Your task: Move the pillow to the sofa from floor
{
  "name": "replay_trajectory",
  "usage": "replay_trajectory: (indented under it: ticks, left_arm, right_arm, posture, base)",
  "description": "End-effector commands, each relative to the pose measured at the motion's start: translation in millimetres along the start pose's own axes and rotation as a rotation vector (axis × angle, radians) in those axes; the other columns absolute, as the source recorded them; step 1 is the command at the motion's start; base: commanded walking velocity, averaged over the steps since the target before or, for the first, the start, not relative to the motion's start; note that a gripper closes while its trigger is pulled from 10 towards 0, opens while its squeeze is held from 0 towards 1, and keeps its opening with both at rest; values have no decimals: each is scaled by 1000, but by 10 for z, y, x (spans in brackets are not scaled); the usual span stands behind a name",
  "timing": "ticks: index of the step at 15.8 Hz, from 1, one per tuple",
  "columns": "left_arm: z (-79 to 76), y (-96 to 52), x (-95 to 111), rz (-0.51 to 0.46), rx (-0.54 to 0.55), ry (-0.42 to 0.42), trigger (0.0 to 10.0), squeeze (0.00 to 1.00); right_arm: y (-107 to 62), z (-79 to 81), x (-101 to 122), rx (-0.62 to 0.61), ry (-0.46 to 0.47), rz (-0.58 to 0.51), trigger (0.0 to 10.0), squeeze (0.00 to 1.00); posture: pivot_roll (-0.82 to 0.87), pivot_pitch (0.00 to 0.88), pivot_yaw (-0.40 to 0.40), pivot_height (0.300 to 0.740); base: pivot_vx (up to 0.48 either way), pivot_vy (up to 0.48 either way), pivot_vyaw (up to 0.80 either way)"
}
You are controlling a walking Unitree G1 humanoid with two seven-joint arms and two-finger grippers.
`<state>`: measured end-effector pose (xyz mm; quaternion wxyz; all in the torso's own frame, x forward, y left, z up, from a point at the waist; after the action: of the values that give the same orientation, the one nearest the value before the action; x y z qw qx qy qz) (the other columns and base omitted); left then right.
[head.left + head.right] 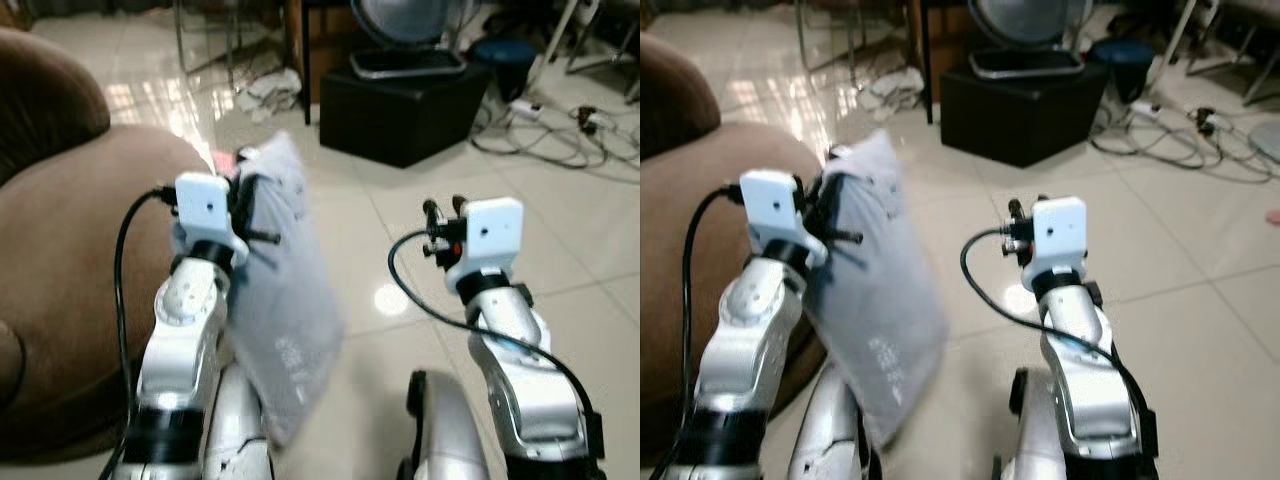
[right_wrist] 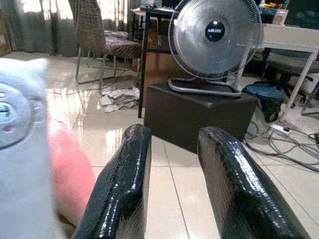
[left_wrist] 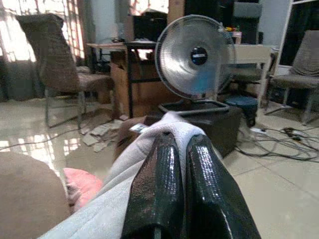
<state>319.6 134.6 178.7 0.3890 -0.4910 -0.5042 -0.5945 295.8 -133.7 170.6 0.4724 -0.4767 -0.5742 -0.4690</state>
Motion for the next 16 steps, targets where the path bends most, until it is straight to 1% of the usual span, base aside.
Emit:
replay_trajectory:
  ticks: [1, 3, 4, 5, 6, 8, 10, 12, 14, 16]
  left_arm:
    - [-19, -2, 141, -52, 11, -17, 10000, 0]
    - [8, -48, 96, -12, 55, 8, 10000, 0]
    - [8, -52, 89, -5, 56, 5, 10000, 0]
    - [15, -66, 68, 15, 54, 0, 10000, 0]
    - [17, -75, 60, 18, 57, 5, 10000, 0]
    - [-26, -89, 64, 19, 41, 11, 10000, 0]
    - [-68, -82, 43, 43, 32, 59, 10000, 0]
    - [-43, -56, 32, 49, 49, 53, 10000, 0]
    - [-38, -35, 45, 38, 50, 59, 10000, 0]
    - [-65, -12, 72, 23, 39, 70, 10000, 0]
  right_arm:
    - [18, -13, -1, 0, 1, 9, 10000, 0]
    - [0, -5, -48, 6, -37, 36, 10000, 0]
    - [-2, -9, -66, 6, -44, 46, 10000, 0]
    - [4, -9, -70, 14, -36, 45, 10000, 0]
    - [5, 5, -34, 25, -4, 28, 10000, 0]
    - [-20, -4, -26, 21, 1, 30, 10000, 0]
    - [-45, -20, -58, 20, 13, 45, 10000, 0]
    - [-25, 1, -45, 38, 7, 41, 10000, 0]
    - [-23, 8, -40, 40, 0, 37, 10000, 0]
    - [-37, 14, -53, 42, -4, 39, 10000, 0]
  posture:
    - [-50, 0, -6, 626]
    - [-35, 1, -21, 646]
    - [-34, 2, -21, 651]
    - [-34, 4, -20, 666]
    - [-44, 8, -13, 676]
    - [-54, 5, -9, 691]
    - [-53, 0, -10, 711]
    - [-58, 0, -5, 736]
    - [-60, 0, -4, 740]
    - [-59, 0, -5, 740]
  base:
    - [0, 0, 0]
    - [0, 0, 0]
    - [0, 0, 0]
    - [0, 0, 0]
    - [0, 0, 0]
    - [0, 0, 0]
    - [0, 0, 0]
    - [0, 0, 0]
    - [0, 0, 0]
    - [0, 0, 0]
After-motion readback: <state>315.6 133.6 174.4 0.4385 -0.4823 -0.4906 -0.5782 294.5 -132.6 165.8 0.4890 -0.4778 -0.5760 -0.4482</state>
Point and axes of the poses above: a point about 5 cm out from each wrist's last joint towards the gripper, its own y axis pointing out of the wrist towards the gripper, its own x axis along the axis of the wrist's last joint, z = x × y, the point moved 2 cm from there along y, pointing out of the wrist towards the gripper
